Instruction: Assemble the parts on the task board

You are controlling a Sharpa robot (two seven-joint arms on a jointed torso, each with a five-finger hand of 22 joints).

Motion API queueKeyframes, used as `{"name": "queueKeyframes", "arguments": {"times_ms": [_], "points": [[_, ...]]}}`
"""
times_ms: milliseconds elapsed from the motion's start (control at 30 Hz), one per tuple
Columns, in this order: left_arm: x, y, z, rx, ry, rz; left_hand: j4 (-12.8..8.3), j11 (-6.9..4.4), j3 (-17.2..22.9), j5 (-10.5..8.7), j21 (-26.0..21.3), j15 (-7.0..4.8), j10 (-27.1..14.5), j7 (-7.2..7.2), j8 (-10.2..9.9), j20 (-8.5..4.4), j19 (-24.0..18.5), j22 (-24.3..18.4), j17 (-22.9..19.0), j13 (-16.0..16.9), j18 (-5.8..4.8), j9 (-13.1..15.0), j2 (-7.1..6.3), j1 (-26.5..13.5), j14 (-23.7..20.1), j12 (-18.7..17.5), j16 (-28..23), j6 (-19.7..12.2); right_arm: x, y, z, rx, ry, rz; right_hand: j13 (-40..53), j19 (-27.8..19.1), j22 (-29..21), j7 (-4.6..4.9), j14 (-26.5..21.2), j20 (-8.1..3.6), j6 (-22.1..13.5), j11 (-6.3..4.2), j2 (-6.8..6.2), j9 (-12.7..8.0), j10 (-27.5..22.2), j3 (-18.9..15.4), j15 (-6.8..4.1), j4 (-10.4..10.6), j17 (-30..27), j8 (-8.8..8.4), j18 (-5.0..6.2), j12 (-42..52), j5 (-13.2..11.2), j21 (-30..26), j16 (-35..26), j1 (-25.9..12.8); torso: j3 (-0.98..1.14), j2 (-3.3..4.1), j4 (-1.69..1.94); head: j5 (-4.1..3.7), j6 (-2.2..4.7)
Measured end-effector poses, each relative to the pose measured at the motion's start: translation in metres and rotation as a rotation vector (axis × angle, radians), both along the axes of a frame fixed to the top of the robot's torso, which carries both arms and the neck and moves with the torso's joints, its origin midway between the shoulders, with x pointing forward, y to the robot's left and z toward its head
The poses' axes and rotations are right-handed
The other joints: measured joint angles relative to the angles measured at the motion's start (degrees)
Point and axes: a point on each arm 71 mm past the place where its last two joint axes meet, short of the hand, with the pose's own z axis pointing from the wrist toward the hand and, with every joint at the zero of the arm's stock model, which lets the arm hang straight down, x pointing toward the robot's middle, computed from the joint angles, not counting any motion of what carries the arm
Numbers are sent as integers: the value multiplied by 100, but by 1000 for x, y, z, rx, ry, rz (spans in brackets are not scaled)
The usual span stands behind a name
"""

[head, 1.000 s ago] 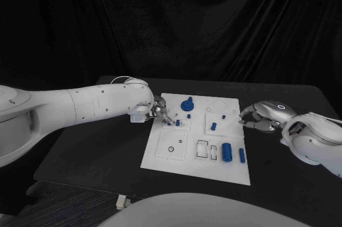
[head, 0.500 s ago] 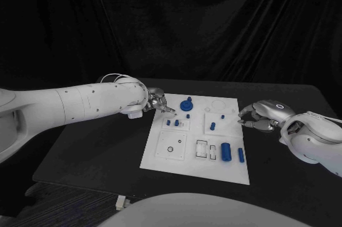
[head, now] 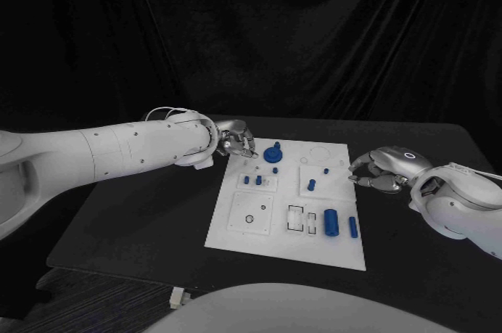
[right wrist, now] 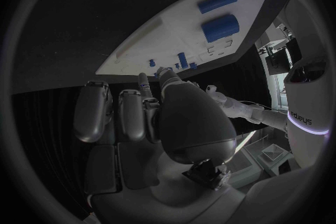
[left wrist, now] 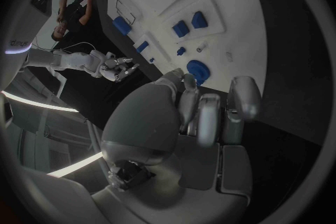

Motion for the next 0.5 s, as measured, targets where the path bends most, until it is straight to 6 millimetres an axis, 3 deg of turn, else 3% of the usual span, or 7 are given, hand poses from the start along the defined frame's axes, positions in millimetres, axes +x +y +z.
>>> {"name": "queueKeyframes", "arguments": {"times_ms": [33, 67, 133, 200, 233, 367, 500], "points": [[1, -3, 1, -12, -14, -15, -32, 61, 159, -37, -239, 67, -468, 66, -219, 41, -254, 1, 1, -58, 34, -242, -45, 137, -340, -355, -207, -20, 0, 0, 0, 0, 0, 0, 0, 0, 0, 0, 0, 0, 0, 0, 0, 0, 0, 0, 0, 0, 0, -8, 0, 1, 3, 0, 0, 0, 0, 0, 0, -1, 0], [1, -6, 2, -27, -33, -36, -53, 147, 425, -94, -595, 160, -1734, 200, -589, 93, -686, 3, -487, -894, 34, -672, -117, 326, -1347, -1335, -785, -97, 0, 0, 0, 0, 0, 0, -1, 0, 0, 0, 0, 0, 0, 0, 0, 0, 0, 0, 0, 0, 8, -8, 0, 5, 22, 0, 0, 0, 0, 0, -1, -1, 0], [2, -11, 5, -38, -68, -71, -46, 306, 882, -284, -867, 300, -2405, 341, -1156, 186, -1113, 4, -1772, -2277, 34, -1468, -320, 549, -2806, -3211, -2064, -4, 0, 0, 0, 0, 0, 0, -2, 0, 0, 0, 0, 0, 0, 0, 0, -8, 0, 0, 0, 0, 56, -8, 0, 5, 22, 0, 0, 0, 0, 0, -1, -1, 0], [4, -18, 7, -28, -120, -124, 136, 379, 1089, -700, -342, 286, -2797, 318, -1761, 174, -566, 4, -2459, -3416, 35, -2166, -510, 481, -2561, -4602, -2608, -318, 0, 0, 0, 0, 0, 0, -3, 0, 0, 0, 0, 0, 0, 0, 0, -8, 0, 0, 0, 0, 72, -8, 0, 5, 22, 5, 0, 0, 0, 0, -1, 4, 0], [4, -21, 7, -18, -145, -150, 162, 246, 1104, -942, 43, 97, -2913, 160, -1965, 153, -102, 4, -2771, -3999, 33, -2574, -691, 447, -2098, -5210, -2815, -492, 0, 0, 0, 0, 0, 0, -3, 0, -1, 0, 0, 0, 0, 0, 0, -8, 0, 0, 0, 0, 73, -8, 0, 5, 22, 25, 0, 0, 0, 0, -1, 6, 0], [4, -34, 7, 54, -249, -269, 18, 1, 371, -1257, -93, -116, -3377, -549, -2080, 70, 274, 3, -3415, -5514, 34, -3985, -829, 311, -1325, -6317, -3363, -723, -1, 0, 0, 1, 0, 2, -4, 0, -1, 0, 0, 0, 0, 0, 0, -11, 0, 0, 0, 0, 73, -8, 0, 6, 44, 27, 0, 0, 0, 1, -1, 4, 0], [2, -46, 4, 123, -340, -375, -14, -135, -18, -1269, -286, -182, -3611, -693, -2080, 60, 288, 3, -3276, -6013, 33, -4500, -813, 301, -1144, -6436, -3189, -744, -1, 0, 0, 2, 0, 2, -4, 0, -1, 0, 0, 0, 0, 0, -1, -13, 0, 0, 0, 0, 73, -8, 0, 6, 45, 27, 0, -1, 0, 2, -1, -8, 0]]}}
